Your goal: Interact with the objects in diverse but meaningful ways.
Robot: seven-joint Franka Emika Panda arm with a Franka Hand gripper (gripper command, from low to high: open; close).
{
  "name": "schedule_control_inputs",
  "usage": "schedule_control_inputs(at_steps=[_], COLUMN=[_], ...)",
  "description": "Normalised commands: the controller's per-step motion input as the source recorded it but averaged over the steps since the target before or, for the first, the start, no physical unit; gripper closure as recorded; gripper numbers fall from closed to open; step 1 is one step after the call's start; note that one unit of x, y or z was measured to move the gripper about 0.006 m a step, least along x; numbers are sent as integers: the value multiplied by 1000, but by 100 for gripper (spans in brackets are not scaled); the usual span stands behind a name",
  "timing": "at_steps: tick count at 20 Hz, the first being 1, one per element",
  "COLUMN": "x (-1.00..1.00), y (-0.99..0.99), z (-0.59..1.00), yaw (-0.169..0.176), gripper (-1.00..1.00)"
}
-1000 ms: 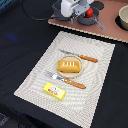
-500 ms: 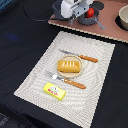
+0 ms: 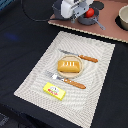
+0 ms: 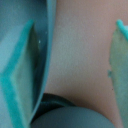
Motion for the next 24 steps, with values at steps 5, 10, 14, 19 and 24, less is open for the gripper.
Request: schedule_control_inputs(at_steps=[5,10,14,19,24], x=[-60,-33,346,652,677], y=[138,112,12,-61,-171], z=[-164,-154,122,303,346], yaw=[0,0,-105,-205,-210], gripper=[100,100,100,100,100])
